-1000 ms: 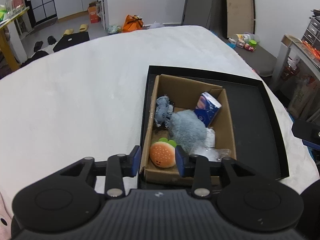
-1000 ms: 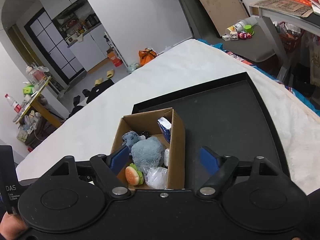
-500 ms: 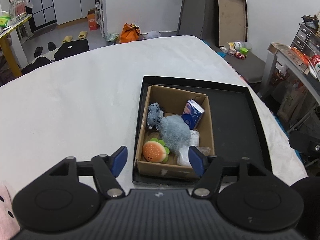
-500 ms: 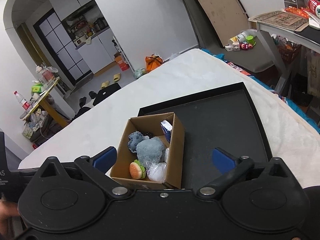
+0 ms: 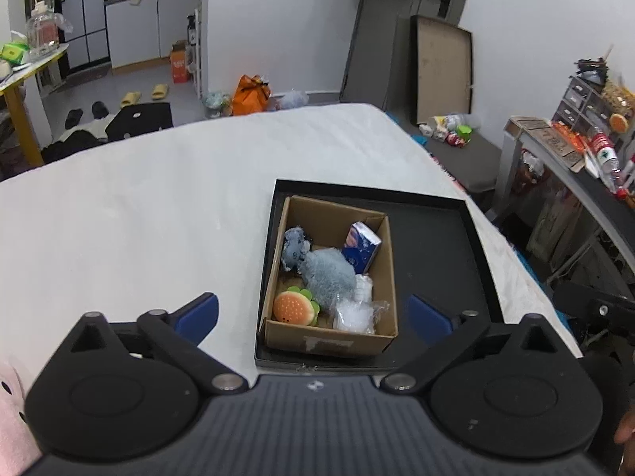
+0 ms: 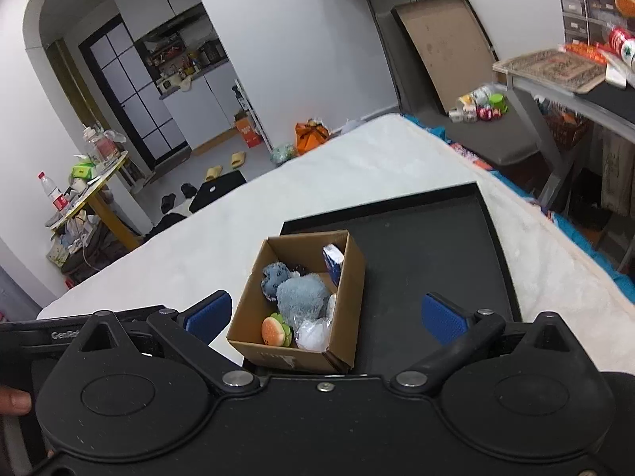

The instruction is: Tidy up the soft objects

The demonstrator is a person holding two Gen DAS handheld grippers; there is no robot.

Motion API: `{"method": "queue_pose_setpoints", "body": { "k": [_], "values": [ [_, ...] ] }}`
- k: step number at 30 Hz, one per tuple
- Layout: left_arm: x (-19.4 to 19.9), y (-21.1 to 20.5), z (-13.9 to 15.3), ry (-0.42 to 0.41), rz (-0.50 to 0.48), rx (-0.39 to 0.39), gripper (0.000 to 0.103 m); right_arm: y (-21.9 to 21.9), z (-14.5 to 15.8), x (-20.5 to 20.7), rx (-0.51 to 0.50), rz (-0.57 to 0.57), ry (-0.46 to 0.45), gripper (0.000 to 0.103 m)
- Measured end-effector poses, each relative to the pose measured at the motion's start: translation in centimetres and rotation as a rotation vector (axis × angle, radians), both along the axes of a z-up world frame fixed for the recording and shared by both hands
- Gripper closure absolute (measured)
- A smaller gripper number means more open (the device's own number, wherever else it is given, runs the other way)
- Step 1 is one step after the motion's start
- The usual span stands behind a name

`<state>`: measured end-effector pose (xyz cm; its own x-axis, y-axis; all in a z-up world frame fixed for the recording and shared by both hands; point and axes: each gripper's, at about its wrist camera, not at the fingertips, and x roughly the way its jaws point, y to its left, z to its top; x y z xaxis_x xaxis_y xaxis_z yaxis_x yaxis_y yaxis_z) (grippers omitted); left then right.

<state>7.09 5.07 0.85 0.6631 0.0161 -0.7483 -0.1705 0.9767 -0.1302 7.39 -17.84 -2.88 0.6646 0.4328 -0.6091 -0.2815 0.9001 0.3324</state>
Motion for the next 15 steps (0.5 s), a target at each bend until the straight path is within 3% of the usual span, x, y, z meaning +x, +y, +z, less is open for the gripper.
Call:
{"method": "queue_pose_setpoints", "body": {
  "k": [6, 10, 15],
  "values": [
    [-1.9, -0.3, 1.4, -0.033, -0.010, 0.016, 0.000, -0.2, 1.3, -1.4, -0.019, -0.015, -0.028, 0.000],
    [-3.1, -0.2, 2.0, -0.043, -0.024, -0.032, 0.000, -0.1, 1.9, -2.4, -0.034, -0.001, -0.045, 0.000],
    [-4.4, -0.6, 2.6, -0.054, -0.036, -0.021, 0.000, 0.0, 2.6, -3.5, -0.045, 0.011, -0.060, 0.000]
  ]
}}
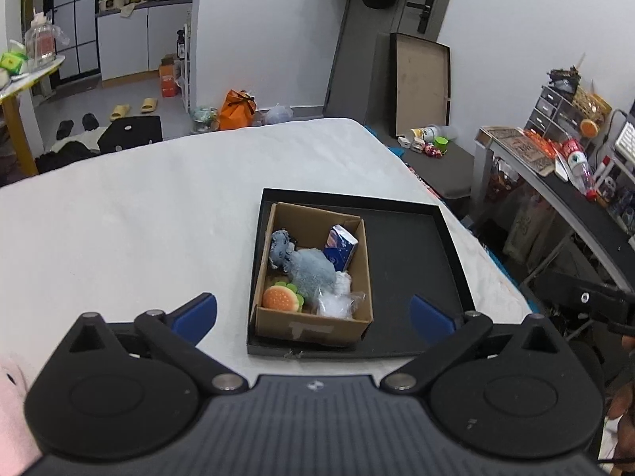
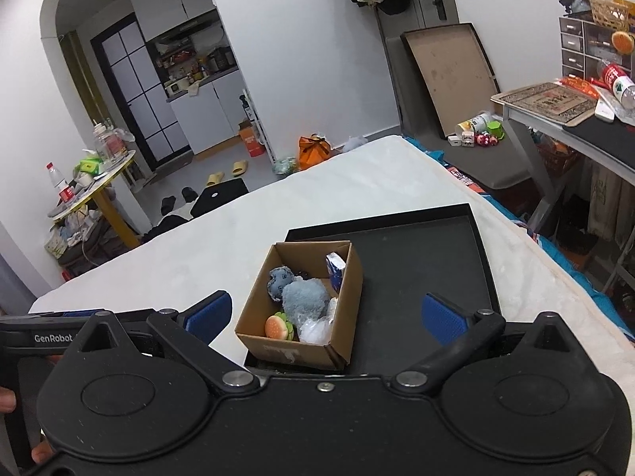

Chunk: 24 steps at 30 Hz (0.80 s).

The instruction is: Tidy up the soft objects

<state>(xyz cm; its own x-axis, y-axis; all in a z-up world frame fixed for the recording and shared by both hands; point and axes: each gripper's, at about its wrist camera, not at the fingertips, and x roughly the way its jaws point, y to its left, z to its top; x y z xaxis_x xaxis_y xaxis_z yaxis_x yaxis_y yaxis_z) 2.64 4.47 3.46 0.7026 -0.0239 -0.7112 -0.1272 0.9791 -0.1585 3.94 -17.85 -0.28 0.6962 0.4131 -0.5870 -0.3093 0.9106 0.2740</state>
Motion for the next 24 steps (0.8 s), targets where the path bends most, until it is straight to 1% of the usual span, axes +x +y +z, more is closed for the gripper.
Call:
{"method": "queue_pose_setpoints", "body": {
  "k": [3, 9, 13, 16, 19, 24],
  "values": [
    [-0.8, -0.4, 0.6, -0.008, -0.008, 0.024, 0.000, 0.0, 0.4, -0.5, 0.000, 0.005, -0.006, 0.000],
    [-2.0, -0.6, 1.9, -0.039, -0.020, 0.034, 0.000, 0.1, 0.9, -1.6, -0.020, 0.014, -0.020, 0.000],
    [-2.8, -1.0, 2.6, -0.057, -0.029, 0.044, 0.000, 0.0, 1.2, -1.9, -0.014, 0.024, -0.020, 0.000],
    [-3.2, -1.2, 2.9, -0.062, -0.042, 0.043, 0.000, -0.1, 1.4, -2.2, -0.007, 0.036, -0.020, 0.000],
    [-3.9, -1.2, 2.9, -0.062, -0.060, 0.008, 0.000, -0.3, 1.5, -2.5, -0.014, 0.029, -0.020, 0.000],
    [-4.7, -1.5, 2.9, -0.061, -0.062, 0.021, 0.000, -0.4, 1.6, -3.0, -0.017, 0.031, -0.028, 0.000]
  ]
}}
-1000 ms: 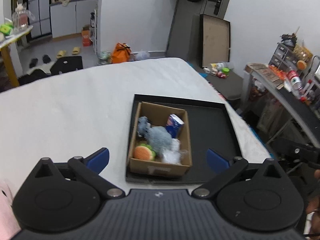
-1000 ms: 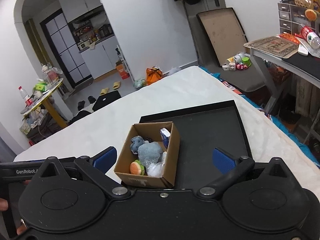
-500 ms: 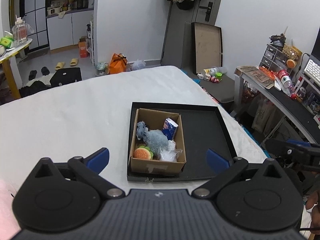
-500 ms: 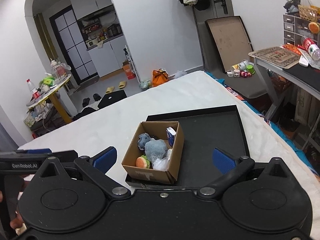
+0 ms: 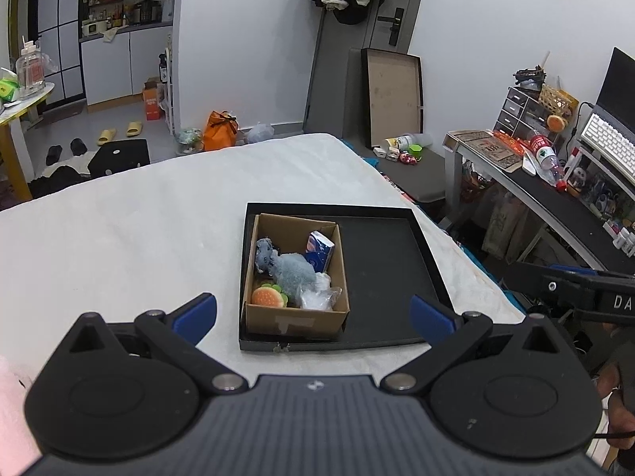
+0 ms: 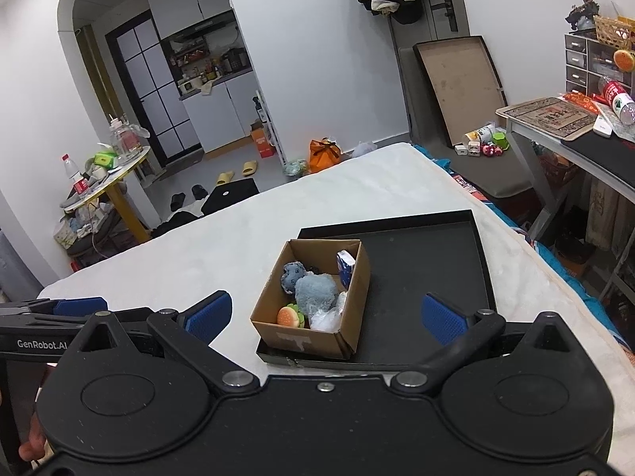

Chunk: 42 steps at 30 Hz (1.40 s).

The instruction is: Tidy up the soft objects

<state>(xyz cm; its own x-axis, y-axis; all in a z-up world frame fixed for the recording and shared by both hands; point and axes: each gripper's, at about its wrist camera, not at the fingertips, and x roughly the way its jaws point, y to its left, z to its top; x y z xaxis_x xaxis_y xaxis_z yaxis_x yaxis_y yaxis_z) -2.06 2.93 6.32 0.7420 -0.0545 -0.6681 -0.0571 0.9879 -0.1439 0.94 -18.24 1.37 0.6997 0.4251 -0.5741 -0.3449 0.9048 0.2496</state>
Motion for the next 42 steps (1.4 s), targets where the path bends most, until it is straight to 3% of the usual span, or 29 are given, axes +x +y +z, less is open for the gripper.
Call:
{"method": "queue_pose_setpoints", "body": {
  "k": [42],
  "values": [
    [-0.99, 0.17, 0.21, -0.012, 0.015, 0.043, 0.000, 0.77, -0.15, -0.32, -0.063, 0.019, 0.024, 0.000]
  ]
}}
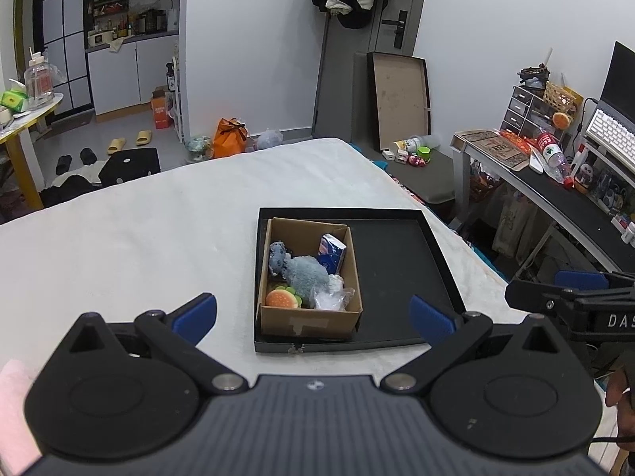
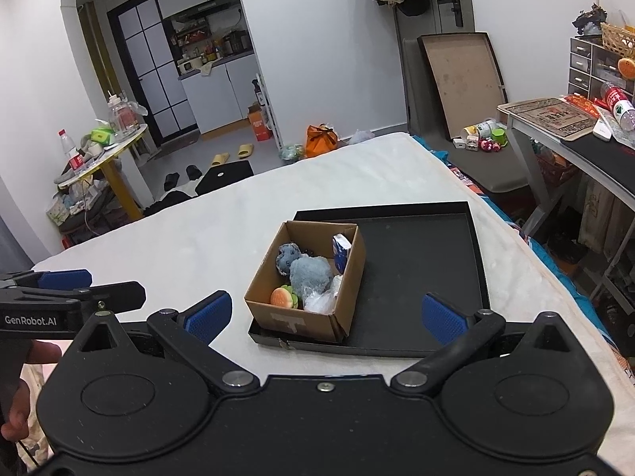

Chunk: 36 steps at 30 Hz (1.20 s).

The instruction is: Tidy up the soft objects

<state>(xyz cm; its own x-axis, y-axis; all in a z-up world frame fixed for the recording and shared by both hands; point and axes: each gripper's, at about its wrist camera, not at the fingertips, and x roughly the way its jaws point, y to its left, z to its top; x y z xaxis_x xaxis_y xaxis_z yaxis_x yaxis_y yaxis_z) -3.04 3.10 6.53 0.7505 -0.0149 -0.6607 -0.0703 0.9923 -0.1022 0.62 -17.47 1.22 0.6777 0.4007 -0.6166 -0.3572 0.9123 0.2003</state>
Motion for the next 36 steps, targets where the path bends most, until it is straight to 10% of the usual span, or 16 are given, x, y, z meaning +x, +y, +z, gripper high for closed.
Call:
{"method": "queue_pose_setpoints", "body": {
  "k": [36],
  "values": [
    [0.20, -0.06, -0.53, 0.012, 0.007, 0.009, 0.000, 0.05, -0.51, 0.23, -0.017, -0.002, 0.014, 0.000]
  ]
}}
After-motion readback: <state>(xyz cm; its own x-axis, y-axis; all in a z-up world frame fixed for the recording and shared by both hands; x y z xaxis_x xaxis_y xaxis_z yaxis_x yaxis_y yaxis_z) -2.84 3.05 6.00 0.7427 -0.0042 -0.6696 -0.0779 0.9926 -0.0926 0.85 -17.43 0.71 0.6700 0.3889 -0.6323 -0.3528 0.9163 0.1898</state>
